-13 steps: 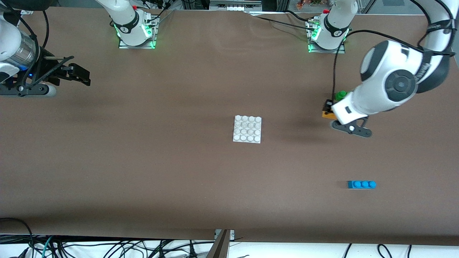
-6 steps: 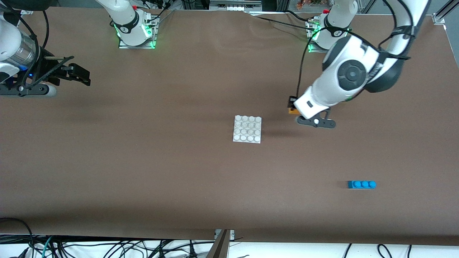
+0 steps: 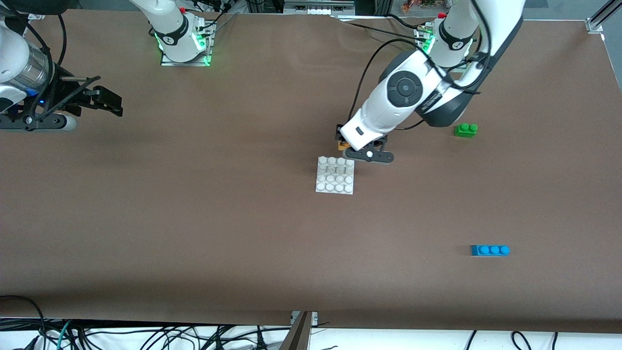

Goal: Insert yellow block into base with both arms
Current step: 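Lift the yellow block and carry it over the white base plate, then lower the yellow block and press it onto the plate studs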

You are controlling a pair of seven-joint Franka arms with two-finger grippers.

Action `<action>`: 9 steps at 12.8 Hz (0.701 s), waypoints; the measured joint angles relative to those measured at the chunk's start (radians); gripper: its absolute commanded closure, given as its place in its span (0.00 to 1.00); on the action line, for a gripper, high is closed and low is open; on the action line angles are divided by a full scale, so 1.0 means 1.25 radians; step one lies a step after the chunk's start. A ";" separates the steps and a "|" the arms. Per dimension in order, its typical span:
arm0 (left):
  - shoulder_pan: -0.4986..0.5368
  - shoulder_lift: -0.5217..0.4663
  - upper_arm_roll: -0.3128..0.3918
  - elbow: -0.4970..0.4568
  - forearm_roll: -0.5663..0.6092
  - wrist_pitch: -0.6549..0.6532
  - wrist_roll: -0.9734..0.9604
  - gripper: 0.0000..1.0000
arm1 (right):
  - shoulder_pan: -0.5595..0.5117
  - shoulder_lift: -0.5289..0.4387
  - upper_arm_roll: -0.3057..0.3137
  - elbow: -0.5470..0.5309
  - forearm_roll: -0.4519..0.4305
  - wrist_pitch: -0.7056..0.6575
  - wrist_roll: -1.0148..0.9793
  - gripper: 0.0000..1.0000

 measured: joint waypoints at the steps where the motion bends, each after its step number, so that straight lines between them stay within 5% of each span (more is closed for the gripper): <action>1: -0.020 0.026 0.014 0.000 0.031 0.027 -0.001 0.77 | 0.000 0.000 0.000 0.000 0.000 0.000 0.000 0.00; 9: -0.120 0.164 0.061 0.028 0.269 0.110 -0.172 0.77 | 0.000 0.000 0.000 0.000 0.000 0.000 0.000 0.00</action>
